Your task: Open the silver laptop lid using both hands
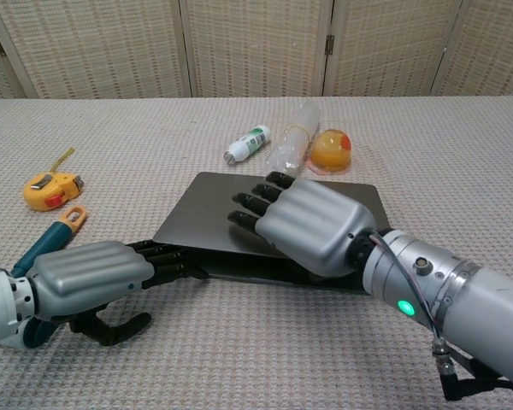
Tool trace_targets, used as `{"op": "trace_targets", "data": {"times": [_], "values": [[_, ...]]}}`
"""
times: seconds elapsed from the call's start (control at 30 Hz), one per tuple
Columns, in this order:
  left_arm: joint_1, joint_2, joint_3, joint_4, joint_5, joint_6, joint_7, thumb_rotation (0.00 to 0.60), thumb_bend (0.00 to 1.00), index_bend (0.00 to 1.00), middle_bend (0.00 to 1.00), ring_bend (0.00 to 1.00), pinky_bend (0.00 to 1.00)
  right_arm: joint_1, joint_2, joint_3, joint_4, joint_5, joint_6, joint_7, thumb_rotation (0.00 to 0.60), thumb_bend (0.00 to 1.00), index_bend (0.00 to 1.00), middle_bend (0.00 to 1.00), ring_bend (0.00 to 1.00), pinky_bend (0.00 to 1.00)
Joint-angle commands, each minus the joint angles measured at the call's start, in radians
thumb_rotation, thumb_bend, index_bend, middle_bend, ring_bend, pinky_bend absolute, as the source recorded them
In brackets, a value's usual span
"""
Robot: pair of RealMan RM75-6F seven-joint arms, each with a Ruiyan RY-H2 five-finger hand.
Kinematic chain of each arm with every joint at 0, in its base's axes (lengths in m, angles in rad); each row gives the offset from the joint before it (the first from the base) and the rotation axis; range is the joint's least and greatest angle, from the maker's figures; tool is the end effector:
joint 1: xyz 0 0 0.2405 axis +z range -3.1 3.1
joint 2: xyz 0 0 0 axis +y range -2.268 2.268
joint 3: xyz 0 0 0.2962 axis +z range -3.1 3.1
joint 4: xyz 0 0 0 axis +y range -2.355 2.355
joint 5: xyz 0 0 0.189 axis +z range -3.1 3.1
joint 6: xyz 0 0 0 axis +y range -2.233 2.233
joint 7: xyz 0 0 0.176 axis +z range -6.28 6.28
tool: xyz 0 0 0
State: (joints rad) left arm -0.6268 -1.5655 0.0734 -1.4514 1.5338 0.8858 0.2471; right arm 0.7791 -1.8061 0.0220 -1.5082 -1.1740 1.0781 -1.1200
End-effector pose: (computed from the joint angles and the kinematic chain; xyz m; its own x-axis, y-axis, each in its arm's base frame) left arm -0.2074 0.2909 -0.0645 0.6485 0.3615 0.6699 0.6817 -0.6675 -0.2996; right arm -0.1096 -0.3175 -0.1039 0.8499 0.0938 0.5186 -0.3500 -0.6352 0.6885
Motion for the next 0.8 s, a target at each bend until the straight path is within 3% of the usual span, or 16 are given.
{"op": "trace_targets", "data": {"times": [0.03, 0.37, 0.8], "values": [[0.000, -0.001, 0.001, 0.001, 0.001, 0.003, 0.000, 0.600, 0.66, 0.00, 0.01, 0.02, 0.00, -0.002, 0.007, 0.007, -0.006, -0.006, 0.008, 0.010, 0.600, 0.58, 0.00, 0.00, 0.00, 0.00], [-0.002, -0.003, 0.003, 0.003, -0.003, 0.007, 0.008, 0.600, 0.66, 0.02, 0.01, 0.02, 0.00, -0.004, 0.079, 0.058, -0.090, -0.009, 0.049, 0.013, 0.600, 0.58, 0.00, 0.00, 0.00, 0.00], [-0.007, -0.005, 0.003, -0.002, -0.014, 0.002, 0.033, 0.600, 0.66, 0.02, 0.01, 0.01, 0.00, 0.015, 0.159, 0.145, -0.143, 0.071, 0.059, 0.031, 0.600, 0.58, 0.00, 0.00, 0.00, 0.00]]}}
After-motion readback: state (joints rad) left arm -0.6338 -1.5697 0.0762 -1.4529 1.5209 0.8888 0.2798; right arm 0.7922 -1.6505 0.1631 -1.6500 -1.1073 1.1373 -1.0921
